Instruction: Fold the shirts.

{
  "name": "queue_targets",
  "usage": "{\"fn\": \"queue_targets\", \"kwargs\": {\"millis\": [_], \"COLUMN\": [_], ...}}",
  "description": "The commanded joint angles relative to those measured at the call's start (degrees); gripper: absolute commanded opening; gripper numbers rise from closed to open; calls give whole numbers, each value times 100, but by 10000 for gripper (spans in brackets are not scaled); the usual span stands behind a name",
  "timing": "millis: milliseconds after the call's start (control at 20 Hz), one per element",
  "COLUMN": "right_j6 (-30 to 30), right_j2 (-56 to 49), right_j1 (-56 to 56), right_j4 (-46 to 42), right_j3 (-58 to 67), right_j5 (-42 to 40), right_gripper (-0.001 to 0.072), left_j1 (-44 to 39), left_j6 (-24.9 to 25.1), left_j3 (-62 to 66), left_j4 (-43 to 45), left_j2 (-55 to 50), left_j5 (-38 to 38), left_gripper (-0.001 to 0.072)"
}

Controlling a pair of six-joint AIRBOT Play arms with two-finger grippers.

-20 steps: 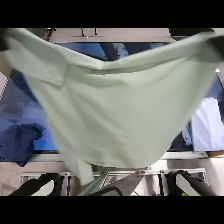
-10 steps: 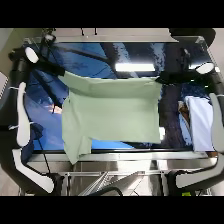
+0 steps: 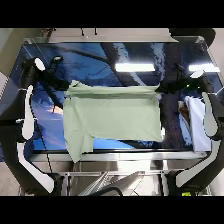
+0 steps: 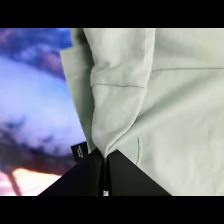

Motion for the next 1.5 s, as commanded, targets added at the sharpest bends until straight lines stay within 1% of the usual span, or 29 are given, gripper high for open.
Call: {"fn": "queue_targets", "kwargs": {"millis": [0, 250, 350, 400, 450, 500, 550, 650, 750, 850, 950, 1100, 1200, 1300, 1450], "right_j6": [-63, -57, 33, 122, 223, 361, 472, 713, 763, 750, 678, 514, 461, 391, 188], "right_j2": [-306, -487, -455, -404, -313, -192, -28, 367, 763, 1215, 1792, 2800, 3318, 3637, 3709], "right_j1": [94, 280, 278, 273, 256, 219, 162, -4, -254, -527, -774, -1237, -1574, -1847, -1932], "right_j4": [-234, -350, -345, -348, -350, -367, -389, -695, -903, -903, -901, -901, -898, -892, -898], "right_j3": [-22, -17, -2, 0, 2, 2, 2, 2, -63, -476, -1298, -2900, -3757, -4406, -5066], "right_j5": [114, -166, -83, -22, 44, 122, 264, 640, 1123, 1484, 1515, 1189, 957, 789, 713], "right_gripper": [14, 14, 15, 31, 233, 393, 395, 394, 394, 393, 393, 392, 392, 390, 390], "left_j1": [11, -87, -205, -275, -341, -393, -428, -374, -219, -20, 214, 608, 861, 1091, 1331], "left_j6": [-175, -203, -203, -203, -203, -212, -391, -704, -909, -953, -953, -925, -839, -433, 238], "left_j3": [-487, -868, -787, -680, -540, -326, -94, 308, 101, -774, -2184, -4647, -5818, -6559, -7104], "left_j4": [-59, -79, -76, -74, -72, -66, -44, -59, -72, -74, -74, -74, -116, -715, -1746], "left_j2": [-15, -15, -13, -13, -13, -13, -11, 33, 345, 892, 1639, 2946, 3491, 3711, 3705], "left_j5": [87, 181, 111, 4, -149, -396, -654, -1207, -1414, -1633, -1611, -938, -439, 37, 597], "left_gripper": [12, 12, 14, 17, 104, 566, 692, 692, 692, 691, 691, 691, 691, 690, 691]}}
